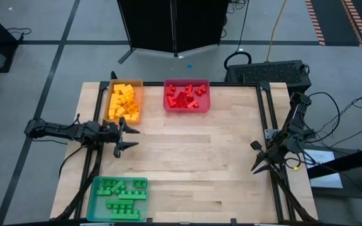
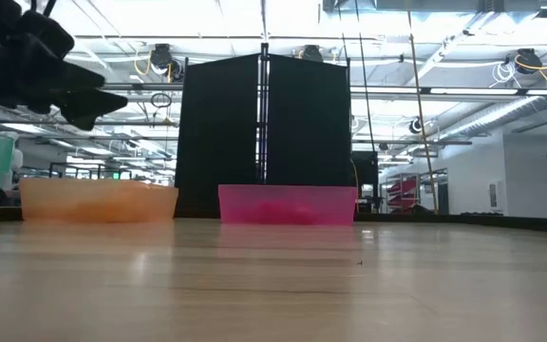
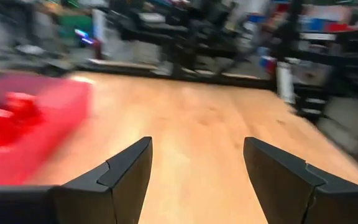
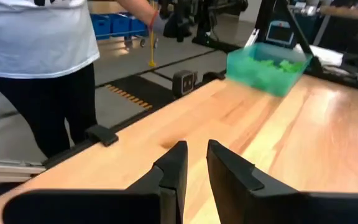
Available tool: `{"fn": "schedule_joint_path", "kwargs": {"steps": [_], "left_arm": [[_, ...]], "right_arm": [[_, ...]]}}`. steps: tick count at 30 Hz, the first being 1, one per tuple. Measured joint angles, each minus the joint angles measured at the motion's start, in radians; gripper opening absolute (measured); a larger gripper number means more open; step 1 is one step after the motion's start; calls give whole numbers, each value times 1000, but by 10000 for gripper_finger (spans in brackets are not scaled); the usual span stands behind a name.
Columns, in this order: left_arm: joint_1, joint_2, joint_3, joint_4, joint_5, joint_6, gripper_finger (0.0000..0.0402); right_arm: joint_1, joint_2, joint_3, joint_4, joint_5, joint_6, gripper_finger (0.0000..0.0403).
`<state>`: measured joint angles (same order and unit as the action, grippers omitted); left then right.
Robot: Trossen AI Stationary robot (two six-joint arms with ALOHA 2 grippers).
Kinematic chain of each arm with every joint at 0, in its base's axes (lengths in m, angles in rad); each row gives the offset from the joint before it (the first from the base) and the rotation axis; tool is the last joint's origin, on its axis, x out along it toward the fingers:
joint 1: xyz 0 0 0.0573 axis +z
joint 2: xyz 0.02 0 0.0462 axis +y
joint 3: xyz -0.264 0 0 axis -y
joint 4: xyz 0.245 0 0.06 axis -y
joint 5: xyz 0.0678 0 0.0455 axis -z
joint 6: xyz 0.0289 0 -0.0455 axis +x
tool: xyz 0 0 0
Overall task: Sort blocks
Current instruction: Return to Home Position
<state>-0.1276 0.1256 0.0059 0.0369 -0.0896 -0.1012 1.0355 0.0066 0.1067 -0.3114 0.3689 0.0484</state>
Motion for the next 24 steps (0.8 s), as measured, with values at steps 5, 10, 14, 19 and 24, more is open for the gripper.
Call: {"fn": "schedule_joint_path", "kwargs": {"steps": [5, 10, 14, 19, 24], "left_arm": [[0, 12, 0, -9, 125, -25, 255], [0, 12, 0, -6, 126, -50, 255], [0, 12, 0, -7, 126, -42, 255], [0, 11, 0, -2, 134, -24, 255], [1, 10, 0, -1, 134, -6, 255]], "right_arm": [[0, 6, 3, 7, 0, -9, 59], [-1, 6, -4, 61, 69, -69, 59], [-10, 10, -56, 275, 195, -255, 59], [-103, 22, -92, 420, 197, -361, 59], [-253, 41, -92, 432, 55, -332, 59]]}}
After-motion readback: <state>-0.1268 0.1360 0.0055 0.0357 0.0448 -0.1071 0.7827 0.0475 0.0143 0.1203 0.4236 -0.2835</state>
